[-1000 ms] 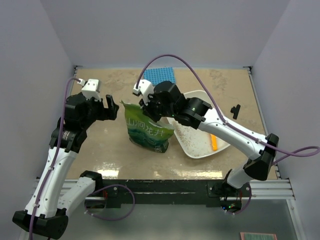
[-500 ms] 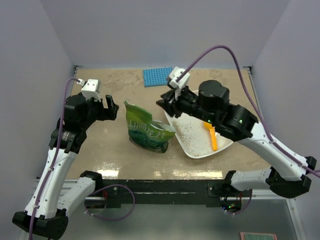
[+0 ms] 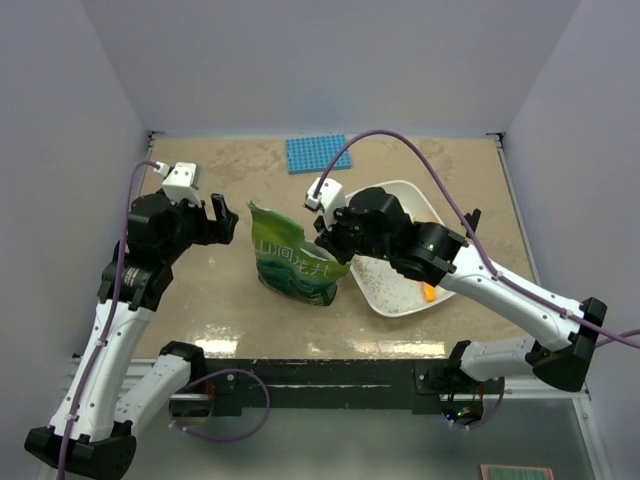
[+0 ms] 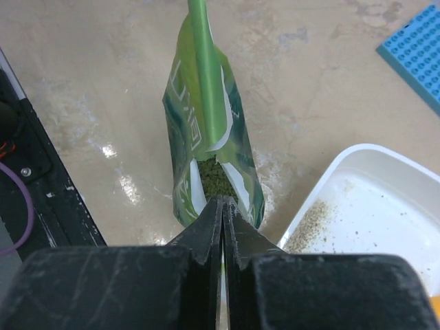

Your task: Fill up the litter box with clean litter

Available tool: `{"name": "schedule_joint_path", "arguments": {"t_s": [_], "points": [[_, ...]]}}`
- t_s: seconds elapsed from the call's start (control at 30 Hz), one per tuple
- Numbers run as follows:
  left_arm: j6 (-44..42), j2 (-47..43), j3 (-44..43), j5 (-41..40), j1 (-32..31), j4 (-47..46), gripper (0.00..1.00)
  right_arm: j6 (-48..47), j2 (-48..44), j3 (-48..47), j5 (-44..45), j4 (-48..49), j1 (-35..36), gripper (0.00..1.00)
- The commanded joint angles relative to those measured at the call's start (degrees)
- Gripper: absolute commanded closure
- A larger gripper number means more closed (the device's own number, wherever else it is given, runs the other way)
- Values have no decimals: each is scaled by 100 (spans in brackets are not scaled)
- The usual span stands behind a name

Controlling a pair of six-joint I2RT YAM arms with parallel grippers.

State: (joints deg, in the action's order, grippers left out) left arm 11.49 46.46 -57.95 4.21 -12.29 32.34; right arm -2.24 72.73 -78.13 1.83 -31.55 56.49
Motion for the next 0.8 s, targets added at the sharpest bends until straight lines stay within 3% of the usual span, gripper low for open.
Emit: {"name": "schedule_joint_path", "arguments": {"t_s": [0.0, 0.43, 0.77], "points": [[135, -154, 91, -183, 17, -44, 15, 13, 39, 184, -402, 500, -226, 100], [47, -321, 285, -175, 8, -52, 15, 110, 251, 412, -885, 677, -340, 100], [20, -313, 320, -157, -1, -96, 15, 92, 189, 649, -780, 685, -340, 100]]}}
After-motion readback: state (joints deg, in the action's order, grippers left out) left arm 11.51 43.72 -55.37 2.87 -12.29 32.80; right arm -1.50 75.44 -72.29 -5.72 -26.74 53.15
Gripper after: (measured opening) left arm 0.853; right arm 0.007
